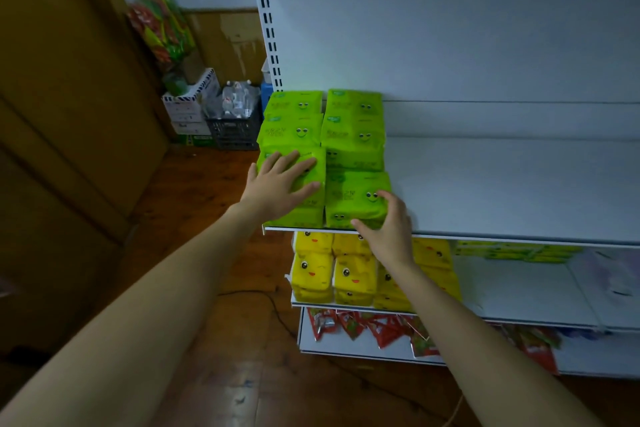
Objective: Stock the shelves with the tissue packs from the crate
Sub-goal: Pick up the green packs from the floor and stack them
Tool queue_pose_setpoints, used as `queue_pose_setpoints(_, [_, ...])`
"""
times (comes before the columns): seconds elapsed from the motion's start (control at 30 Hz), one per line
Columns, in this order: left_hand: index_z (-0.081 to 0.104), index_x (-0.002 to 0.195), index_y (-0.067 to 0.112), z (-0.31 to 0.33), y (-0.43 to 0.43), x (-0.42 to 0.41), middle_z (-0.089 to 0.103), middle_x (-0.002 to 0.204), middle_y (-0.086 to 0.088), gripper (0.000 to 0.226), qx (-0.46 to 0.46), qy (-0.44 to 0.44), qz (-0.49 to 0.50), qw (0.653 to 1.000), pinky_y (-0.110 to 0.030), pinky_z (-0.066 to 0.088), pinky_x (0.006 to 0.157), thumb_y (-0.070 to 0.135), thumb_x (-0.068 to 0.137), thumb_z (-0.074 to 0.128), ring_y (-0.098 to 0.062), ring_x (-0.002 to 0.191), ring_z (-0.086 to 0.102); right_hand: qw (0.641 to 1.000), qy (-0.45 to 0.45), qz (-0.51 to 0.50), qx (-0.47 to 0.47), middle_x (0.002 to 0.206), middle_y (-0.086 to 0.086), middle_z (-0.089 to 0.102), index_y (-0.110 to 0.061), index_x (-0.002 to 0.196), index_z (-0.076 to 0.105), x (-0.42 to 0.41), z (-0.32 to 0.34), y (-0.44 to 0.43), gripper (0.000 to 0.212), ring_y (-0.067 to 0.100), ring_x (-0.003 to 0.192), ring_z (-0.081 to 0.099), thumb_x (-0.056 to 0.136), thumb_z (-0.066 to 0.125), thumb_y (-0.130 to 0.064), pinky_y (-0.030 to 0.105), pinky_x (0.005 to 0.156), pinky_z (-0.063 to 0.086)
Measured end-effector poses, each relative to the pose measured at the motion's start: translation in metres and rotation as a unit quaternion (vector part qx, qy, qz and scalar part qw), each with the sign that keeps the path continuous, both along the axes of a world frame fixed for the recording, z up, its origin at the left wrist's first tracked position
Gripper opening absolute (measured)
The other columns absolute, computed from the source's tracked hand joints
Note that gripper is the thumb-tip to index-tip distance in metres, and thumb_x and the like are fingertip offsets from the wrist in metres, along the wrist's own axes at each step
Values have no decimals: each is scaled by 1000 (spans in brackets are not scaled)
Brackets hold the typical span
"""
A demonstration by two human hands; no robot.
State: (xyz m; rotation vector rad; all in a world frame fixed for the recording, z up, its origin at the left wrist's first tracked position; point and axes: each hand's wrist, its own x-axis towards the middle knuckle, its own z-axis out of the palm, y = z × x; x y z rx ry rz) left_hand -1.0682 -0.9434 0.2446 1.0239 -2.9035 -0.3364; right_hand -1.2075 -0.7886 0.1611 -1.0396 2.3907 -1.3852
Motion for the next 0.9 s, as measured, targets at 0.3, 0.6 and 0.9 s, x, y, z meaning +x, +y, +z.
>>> queue_pose_setpoints(0.3, [29, 145, 33, 3, 4, -3, 22, 155, 7, 57, 25, 114, 56, 992, -56, -4, 112, 58, 94, 32, -17, 146, 9, 996, 41, 62, -49, 140, 15, 38, -9, 129, 48, -23, 41, -3, 65, 28, 135, 31, 75, 75, -32, 47, 111, 26])
queue_pose_setpoints(0.6, [31, 146, 20, 14, -24, 46, 35, 150, -5, 57, 49, 268, 108, 956, -41, 21, 115, 48, 96, 35, -22, 142, 25, 971, 123, 153, -137, 138, 10, 45, -10, 125, 53, 34, 106, -72, 66, 23, 132, 37, 74, 59, -50, 54, 109, 27])
queue_pose_setpoints(0.9, [30, 146, 21, -26, -120, 176, 33, 151, -2, 51, 99, 255, 256, 927, -36, 24, 112, 43, 100, 31, -18, 140, 28, 923, 132, 359, -49, 150, 2, 32, -23, 138, 39, 185, 82, -188, 64, 17, 142, 20, 82, 59, -45, 44, 116, 2])
